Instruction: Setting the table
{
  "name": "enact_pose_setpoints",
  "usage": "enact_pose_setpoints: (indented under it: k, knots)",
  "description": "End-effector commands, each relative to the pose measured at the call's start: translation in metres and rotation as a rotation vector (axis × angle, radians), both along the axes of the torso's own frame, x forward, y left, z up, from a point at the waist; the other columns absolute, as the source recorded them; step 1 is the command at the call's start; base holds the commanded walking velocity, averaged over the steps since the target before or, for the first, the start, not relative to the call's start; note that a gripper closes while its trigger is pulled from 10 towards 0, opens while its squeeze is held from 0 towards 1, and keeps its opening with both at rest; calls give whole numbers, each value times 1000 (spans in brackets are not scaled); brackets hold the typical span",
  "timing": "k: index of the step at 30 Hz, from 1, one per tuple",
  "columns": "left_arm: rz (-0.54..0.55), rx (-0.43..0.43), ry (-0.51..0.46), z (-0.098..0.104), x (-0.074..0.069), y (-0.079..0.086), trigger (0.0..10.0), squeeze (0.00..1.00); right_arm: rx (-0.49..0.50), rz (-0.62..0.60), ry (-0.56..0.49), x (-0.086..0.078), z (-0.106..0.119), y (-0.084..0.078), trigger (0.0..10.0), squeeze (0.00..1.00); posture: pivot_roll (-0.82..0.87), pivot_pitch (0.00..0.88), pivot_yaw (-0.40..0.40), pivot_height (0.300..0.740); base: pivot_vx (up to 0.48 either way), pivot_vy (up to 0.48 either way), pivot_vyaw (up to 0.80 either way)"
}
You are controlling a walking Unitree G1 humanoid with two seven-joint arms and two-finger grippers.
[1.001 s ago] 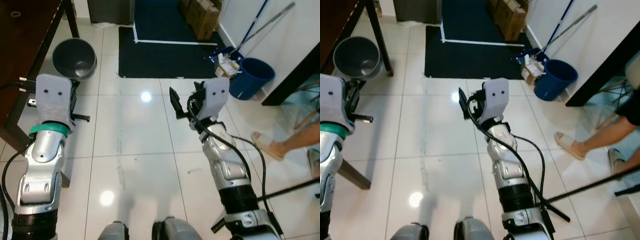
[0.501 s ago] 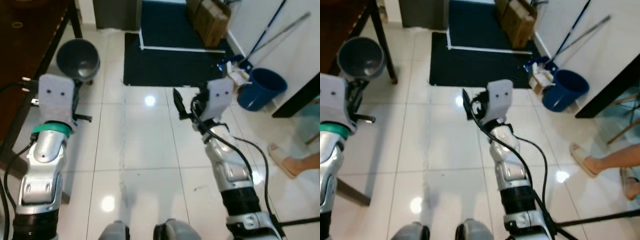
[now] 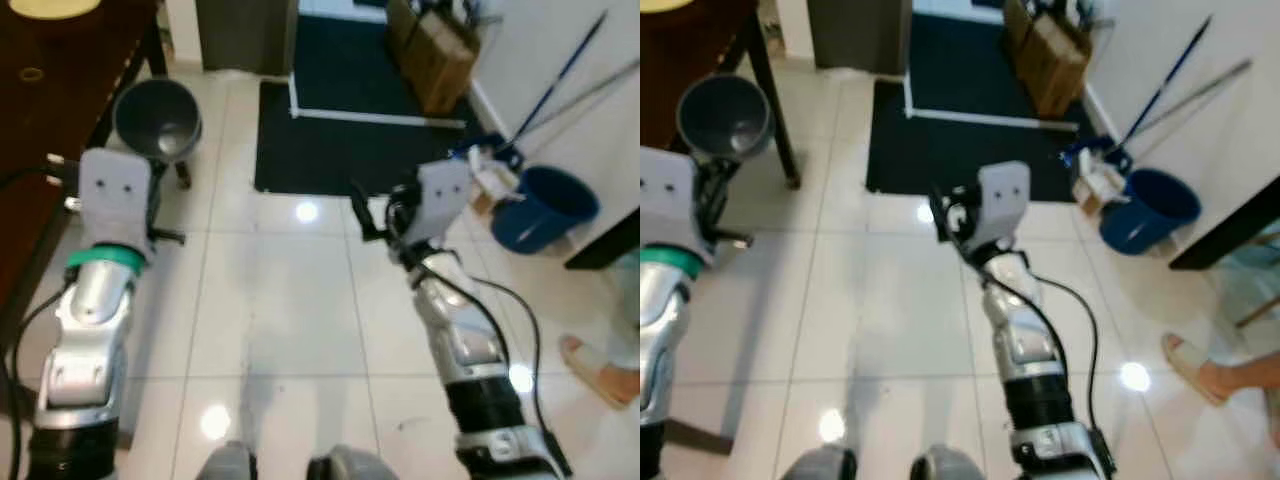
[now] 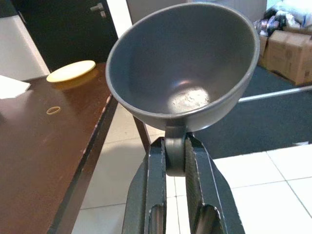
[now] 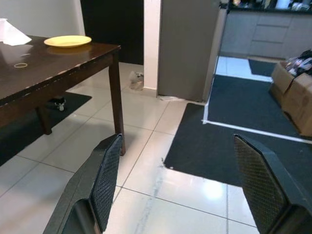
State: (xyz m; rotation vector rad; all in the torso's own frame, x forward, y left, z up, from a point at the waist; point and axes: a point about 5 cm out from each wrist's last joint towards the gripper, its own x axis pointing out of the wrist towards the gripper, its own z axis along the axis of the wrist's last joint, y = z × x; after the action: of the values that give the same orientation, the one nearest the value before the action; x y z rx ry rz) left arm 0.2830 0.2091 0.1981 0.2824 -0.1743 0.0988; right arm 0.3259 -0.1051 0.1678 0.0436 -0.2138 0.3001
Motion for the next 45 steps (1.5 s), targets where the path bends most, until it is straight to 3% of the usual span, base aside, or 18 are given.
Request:
enact_pose_setpoints:
  k: [1,45]
  knots:
    - [-15,0,-2,0,0,-4,10000,0,-6,-30,19,0,-4,-9,10000,0,-36,4,-25,740,431,0,0]
    - [-25,-1,-2,0,2,-6,10000,0,30,-42,6,0,0,-10,10000,0,-38,8,-21,740,432,0,0]
